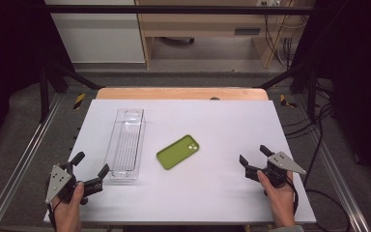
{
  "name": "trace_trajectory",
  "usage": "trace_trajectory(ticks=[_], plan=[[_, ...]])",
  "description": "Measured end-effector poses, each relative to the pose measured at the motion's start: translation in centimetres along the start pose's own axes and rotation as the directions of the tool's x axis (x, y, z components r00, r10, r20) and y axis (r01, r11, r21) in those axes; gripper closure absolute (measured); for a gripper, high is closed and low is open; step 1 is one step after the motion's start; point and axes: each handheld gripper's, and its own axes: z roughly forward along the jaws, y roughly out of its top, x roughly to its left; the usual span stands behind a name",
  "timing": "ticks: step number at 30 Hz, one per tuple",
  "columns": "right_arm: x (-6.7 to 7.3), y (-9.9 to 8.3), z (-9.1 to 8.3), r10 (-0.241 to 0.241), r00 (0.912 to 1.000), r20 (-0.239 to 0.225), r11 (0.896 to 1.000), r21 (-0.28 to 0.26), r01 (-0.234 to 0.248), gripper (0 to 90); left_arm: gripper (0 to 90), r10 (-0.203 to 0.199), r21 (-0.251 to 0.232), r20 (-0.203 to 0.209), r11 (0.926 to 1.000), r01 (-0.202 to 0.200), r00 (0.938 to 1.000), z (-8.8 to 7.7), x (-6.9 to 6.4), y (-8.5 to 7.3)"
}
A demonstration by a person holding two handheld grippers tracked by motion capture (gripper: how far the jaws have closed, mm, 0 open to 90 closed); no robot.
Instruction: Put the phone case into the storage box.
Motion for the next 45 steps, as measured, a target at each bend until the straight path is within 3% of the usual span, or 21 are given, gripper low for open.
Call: trace_trajectory(ticks=[2, 5, 10, 17, 24, 25, 26, 32, 33, 34, 35, 37, 39, 45], plan=[[-0.1, 0.0, 0.2, 0.015, 0.9998, 0.010, 0.999, 0.031, -0.015, 10.4, 1.7, 0.001, 0.000, 0.000, 1.0000, -0.001, 1.0000, 0.0, 0.0, 0.0], [0.2, 0.3, 0.6, 0.037, 0.9970, 0.068, 0.994, 0.098, -0.044, 10.7, 1.7, 0.005, -0.002, 0.003, 1.0000, -0.005, 1.0000, -0.1, -0.1, 0.0], [0.6, 0.1, 1.1, 0.008, 0.9940, 0.109, 0.992, 0.123, -0.022, 11.7, 1.7, 0.009, 0.004, 0.000, 0.9999, -0.009, 1.0000, -0.2, -0.2, 0.0], [1.4, 0.9, 1.5, -0.003, 0.9992, 0.041, 0.973, 0.231, -0.007, 10.3, 1.8, 0.005, 0.004, -0.016, 1.0000, -0.005, 0.9999, -0.3, 0.0, -0.1], [3.1, 2.4, 2.8, -0.077, 0.9970, -0.009, 0.952, 0.297, 0.076, 11.0, 1.8, 0.017, 0.005, 0.010, 0.9999, -0.017, 0.9998, -0.1, -0.3, -0.1], [3.6, 3.0, 3.6, -0.092, 0.9955, -0.020, 0.938, 0.334, 0.094, 10.7, 1.9, 0.022, 0.006, 0.013, 0.9997, -0.022, 0.9997, -0.1, -0.3, -0.1], [3.6, 3.0, 3.6, -0.092, 0.9955, -0.020, 0.938, 0.334, 0.094, 10.7, 1.9, 0.026, 0.008, 0.015, 0.9996, -0.026, 0.9996, -0.1, -0.3, -0.1], [4.6, 4.8, 6.1, -0.102, 0.9929, -0.060, 0.902, 0.416, 0.118, 9.8, 1.9, 0.018, 0.005, 0.014, 0.9998, -0.018, 0.9997, -0.1, -0.3, -0.1], [4.8, 5.1, 6.5, -0.098, 0.9932, -0.062, 0.893, 0.435, 0.116, 9.7, 1.9, 0.020, 0.008, 0.015, 0.9998, -0.020, 0.9997, 0.0, -0.3, -0.1], [5.0, 5.3, 7.5, -0.102, 0.9922, -0.072, 0.868, 0.481, 0.124, 9.6, 1.9, 0.026, 0.010, 0.015, 0.9996, -0.027, 0.9995, 0.0, -0.4, -0.1], [5.0, 5.3, 7.5, -0.102, 0.9922, -0.072, 0.868, 0.481, 0.124, 9.6, 1.9, 0.026, 0.010, 0.015, 0.9996, -0.027, 0.9995, 0.0, -0.4, -0.1], [5.3, 5.5, 8.5, -0.113, 0.9909, -0.072, 0.837, 0.530, 0.134, 10.3, 1.9, 0.037, 0.011, 0.014, 0.9993, -0.037, 0.9992, -0.1, -0.5, -0.2], [5.5, 5.7, 9.0, -0.108, 0.9905, -0.085, 0.827, 0.546, 0.137, 10.7, 1.9, 0.034, 0.014, 0.011, 0.9993, -0.034, 0.9994, -0.3, -0.6, -0.3], [5.9, 6.7, 10.4, -0.098, 0.9896, -0.105, 0.820, 0.556, 0.140, 14.1, 1.9, 0.039, 0.014, 0.014, 0.9991, -0.039, 0.9992, -0.2, -0.6, -0.3]])
